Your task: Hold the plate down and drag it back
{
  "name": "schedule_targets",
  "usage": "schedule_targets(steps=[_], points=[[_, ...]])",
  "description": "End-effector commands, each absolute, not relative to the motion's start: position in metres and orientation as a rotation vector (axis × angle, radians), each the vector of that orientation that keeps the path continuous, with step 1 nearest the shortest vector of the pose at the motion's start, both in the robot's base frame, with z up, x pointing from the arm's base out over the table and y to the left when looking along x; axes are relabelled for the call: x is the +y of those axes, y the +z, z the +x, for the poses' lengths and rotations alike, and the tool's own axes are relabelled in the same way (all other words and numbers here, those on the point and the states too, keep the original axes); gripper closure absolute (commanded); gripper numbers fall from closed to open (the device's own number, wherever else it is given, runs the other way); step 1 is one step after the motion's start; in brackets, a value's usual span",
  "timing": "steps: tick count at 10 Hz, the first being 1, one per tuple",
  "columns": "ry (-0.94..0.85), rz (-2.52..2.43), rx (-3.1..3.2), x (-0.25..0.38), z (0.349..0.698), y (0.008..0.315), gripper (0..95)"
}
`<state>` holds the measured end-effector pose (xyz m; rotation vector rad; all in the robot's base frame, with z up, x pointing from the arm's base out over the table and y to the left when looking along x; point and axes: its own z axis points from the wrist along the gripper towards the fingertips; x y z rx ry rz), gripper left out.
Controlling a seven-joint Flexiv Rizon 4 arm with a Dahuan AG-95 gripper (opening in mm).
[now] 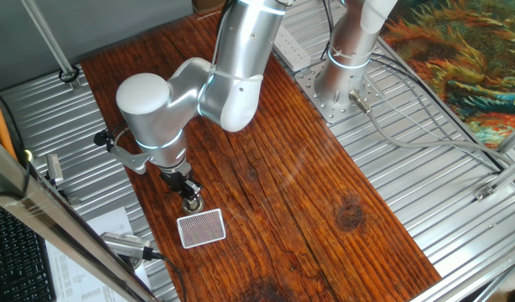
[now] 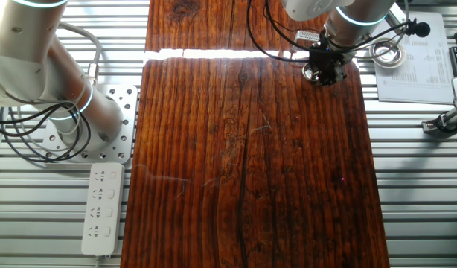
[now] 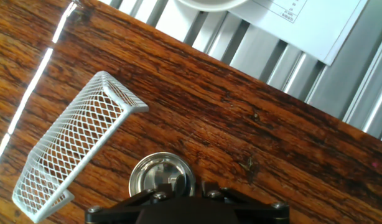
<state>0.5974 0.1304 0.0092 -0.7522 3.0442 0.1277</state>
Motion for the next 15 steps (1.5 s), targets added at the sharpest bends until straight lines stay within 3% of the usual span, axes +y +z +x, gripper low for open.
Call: schedule_targets(steps=[1, 15], points=[[0.121, -0.749, 3.046, 0.1304, 0.5974, 0.0092, 95.0], [0.124, -0.732, 3.054, 0.1285, 0.5977, 0.0104, 95.0]])
